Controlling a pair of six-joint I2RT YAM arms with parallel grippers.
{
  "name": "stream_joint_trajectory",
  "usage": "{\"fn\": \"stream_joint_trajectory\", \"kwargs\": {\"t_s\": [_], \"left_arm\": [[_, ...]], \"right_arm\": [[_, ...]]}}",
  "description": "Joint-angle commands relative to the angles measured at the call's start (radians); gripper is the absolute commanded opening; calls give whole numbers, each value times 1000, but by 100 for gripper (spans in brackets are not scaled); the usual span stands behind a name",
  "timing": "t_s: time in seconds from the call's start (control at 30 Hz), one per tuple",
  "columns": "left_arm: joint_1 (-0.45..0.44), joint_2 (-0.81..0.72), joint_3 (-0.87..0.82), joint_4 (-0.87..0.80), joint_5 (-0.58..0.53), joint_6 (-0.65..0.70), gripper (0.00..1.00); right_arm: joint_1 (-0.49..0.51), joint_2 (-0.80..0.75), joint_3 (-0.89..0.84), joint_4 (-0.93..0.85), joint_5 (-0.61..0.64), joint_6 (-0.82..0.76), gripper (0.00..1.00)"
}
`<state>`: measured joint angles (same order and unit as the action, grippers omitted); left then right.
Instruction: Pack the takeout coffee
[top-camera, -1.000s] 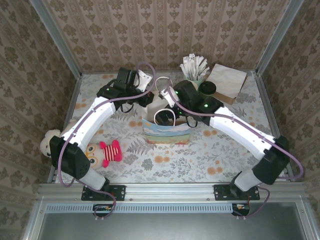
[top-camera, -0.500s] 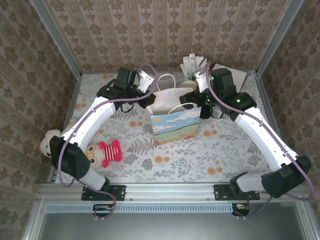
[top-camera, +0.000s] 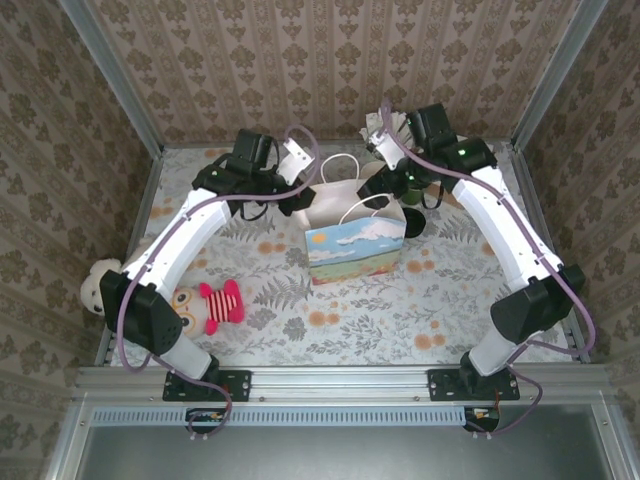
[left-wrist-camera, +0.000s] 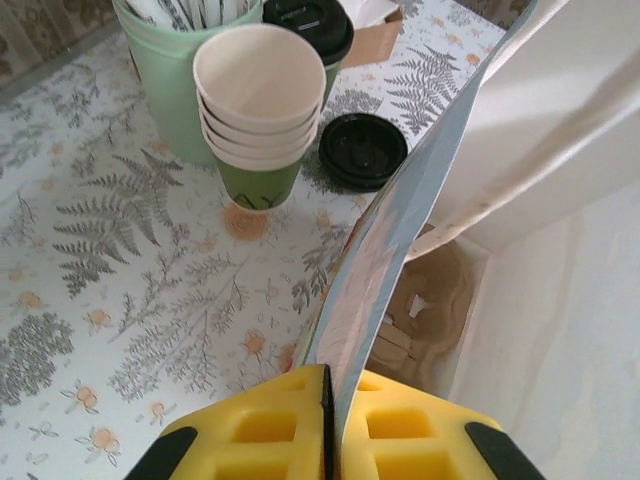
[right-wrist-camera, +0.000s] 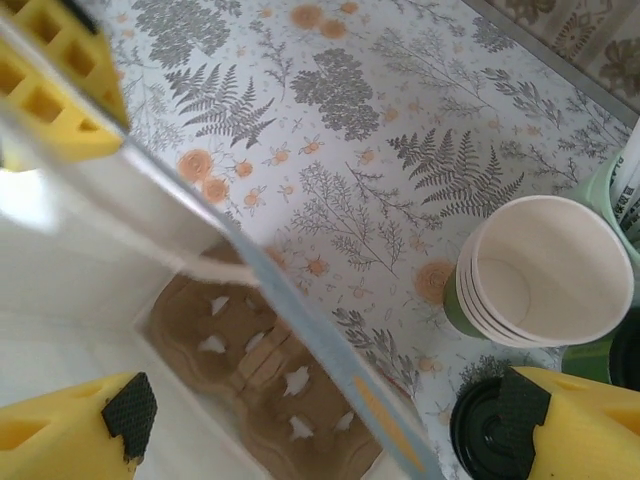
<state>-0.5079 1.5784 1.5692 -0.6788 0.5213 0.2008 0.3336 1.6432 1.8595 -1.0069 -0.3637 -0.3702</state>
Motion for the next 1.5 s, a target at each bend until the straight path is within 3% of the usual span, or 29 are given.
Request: {"fn": "stream_joint_trajectory", "kwargs": {"t_s": [0.0, 0.13, 0.23, 0.3, 0.5, 0.57, 0.77, 0.87, 1.07, 1.17, 1.23, 1.33, 1.47], "left_arm": [[11, 23, 54, -34, 51, 39, 10], [14, 42, 64, -36, 55, 40, 11], [14, 66, 87, -52, 84, 28, 11], [14, 67, 86, -40, 115, 13, 11], [11, 71, 68, -11, 192, -17, 11], [11, 79, 67, -13, 188, -27, 11], [18, 91, 80, -6, 144, -69, 12], [27, 97, 84, -4, 129, -94, 11], [36, 108, 85, -21, 129, -123, 11], [37, 100, 78, -21, 132, -105, 12], [39, 100, 92, -39, 140, -61, 12], [39, 101, 119, -56, 146, -6, 13], [39, 107, 141, -63, 195, 37, 15]], "right_arm": [[-17, -15, 76, -171, -51, -140, 92], [-13, -64, 43, -13, -45, -59, 93], [17, -133, -106, 277, 145, 55, 93], [52, -172, -219, 445, 298, 33, 94], [172, -293, -503, 883, 513, -138, 96], [195, -320, -574, 1028, 582, -127, 96], [197, -449, -733, 1193, 369, -157, 99], [198, -465, -768, 1224, 337, -189, 100], [198, -468, -853, 1503, 363, -180, 100], [150, -477, -764, 1319, 302, -144, 100], [47, -461, -634, 955, 93, -106, 100], [-58, -393, -491, 566, -142, -138, 99], [-64, -305, -413, 357, -164, -204, 97]]}}
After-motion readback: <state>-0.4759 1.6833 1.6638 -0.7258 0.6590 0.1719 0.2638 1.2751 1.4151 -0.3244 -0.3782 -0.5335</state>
